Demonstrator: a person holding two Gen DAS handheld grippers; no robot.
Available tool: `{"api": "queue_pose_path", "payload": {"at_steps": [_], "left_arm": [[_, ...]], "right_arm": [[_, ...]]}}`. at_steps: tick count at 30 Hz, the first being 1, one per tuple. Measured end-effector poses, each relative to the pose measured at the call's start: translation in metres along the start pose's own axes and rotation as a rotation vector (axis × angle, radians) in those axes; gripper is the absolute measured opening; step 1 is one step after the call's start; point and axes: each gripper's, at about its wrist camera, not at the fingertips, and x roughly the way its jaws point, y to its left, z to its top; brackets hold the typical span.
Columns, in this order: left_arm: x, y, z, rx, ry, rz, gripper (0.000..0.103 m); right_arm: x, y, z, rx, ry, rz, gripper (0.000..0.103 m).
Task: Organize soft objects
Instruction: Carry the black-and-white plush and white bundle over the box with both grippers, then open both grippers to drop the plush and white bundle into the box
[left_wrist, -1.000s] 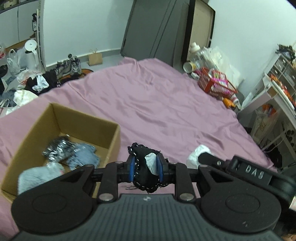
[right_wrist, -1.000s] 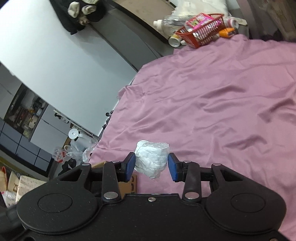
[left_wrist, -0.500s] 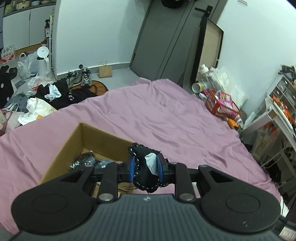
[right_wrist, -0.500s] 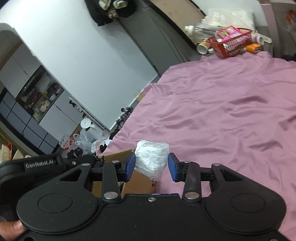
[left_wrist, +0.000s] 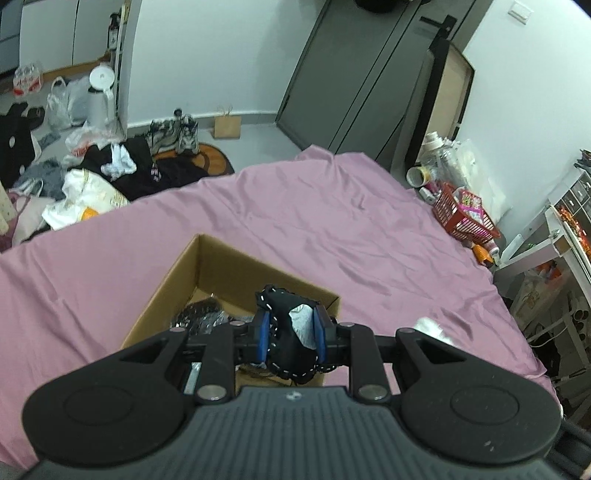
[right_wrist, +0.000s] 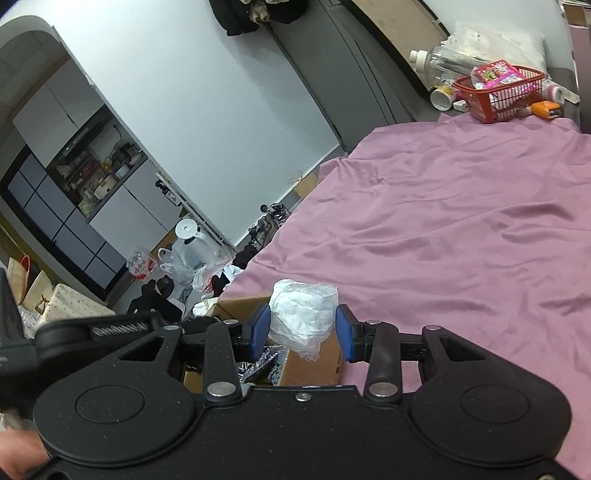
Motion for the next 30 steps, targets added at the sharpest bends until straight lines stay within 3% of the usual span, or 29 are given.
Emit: {"api": "queue_pose_path", "payload": {"at_steps": [8, 13, 25, 27, 29, 30], "left_arm": [[0.028, 0.023, -0.004, -0.017, 0.103, 0.031, 0.029], [0.034, 0.038, 0.002, -0.052, 0.129, 0.033, 0.047], [0.028, 0.054, 0.023, -0.073, 0.105, 0.029, 0.048], [0.025, 0.055, 0.025, -0.071, 0.104, 0.032, 0.048], [0.021, 0.055, 0.027, -0.066, 0.102, 0.035, 0.049], [0.019, 0.055, 0.027, -0.063, 0.099, 0.037, 0.050]], "right_arm": [[0.013, 0.009, 0.001, -0.022, 0.003, 0.004, 0.038], [0.022, 0.010, 0.001, -0.019, 0.005, 0.003, 0.039], [0.035, 0.033, 0.002, -0.046, 0.005, 0.043, 0.042], [0.036, 0.038, 0.002, -0.044, 0.017, 0.059, 0.052], [0.033, 0.042, 0.003, -0.055, 0.006, 0.048, 0.073], [0.029, 0.044, 0.003, -0.065, -0.010, 0.033, 0.076]]}}
